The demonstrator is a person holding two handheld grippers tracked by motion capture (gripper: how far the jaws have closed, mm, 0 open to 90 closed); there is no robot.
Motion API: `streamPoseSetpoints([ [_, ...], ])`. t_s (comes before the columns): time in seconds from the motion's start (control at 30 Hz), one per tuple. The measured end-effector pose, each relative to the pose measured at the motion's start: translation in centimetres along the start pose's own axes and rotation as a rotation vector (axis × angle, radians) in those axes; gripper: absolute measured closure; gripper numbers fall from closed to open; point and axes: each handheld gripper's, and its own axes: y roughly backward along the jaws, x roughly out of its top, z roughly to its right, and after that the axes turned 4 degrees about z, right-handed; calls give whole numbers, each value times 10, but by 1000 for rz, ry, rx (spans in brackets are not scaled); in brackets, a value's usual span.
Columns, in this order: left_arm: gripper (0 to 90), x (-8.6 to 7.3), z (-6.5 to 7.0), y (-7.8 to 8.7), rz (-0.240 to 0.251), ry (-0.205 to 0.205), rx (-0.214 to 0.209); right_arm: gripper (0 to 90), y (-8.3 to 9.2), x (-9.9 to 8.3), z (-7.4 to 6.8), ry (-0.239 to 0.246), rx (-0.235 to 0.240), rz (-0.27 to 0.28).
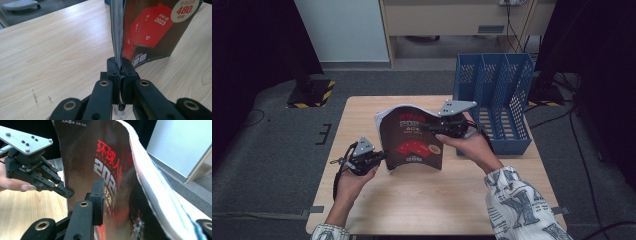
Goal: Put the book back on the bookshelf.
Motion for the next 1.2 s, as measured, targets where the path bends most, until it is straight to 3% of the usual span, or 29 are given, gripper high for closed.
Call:
streamPoseSetpoints([
  [0.27, 877, -1, -1, 0, 7, 8, -9, 743, -5, -2, 2, -23, 33, 6],
  [0.53, 876, -2, -1, 0, 10, 14, -12, 821, -8, -1, 1, -1, 20, -1],
  [0.97, 863, -5, -4, 0, 10, 21, 3, 868, -9, 0, -4, 4, 9, -5],
  [1.1, 779, -8, -7, -1, 12, 40, 27, 870, -8, 0, -6, 12, 8, -4],
  [1.2, 656, -11, -8, -4, 11, 45, 35, 870, -7, 0, -8, 13, 17, 3],
])
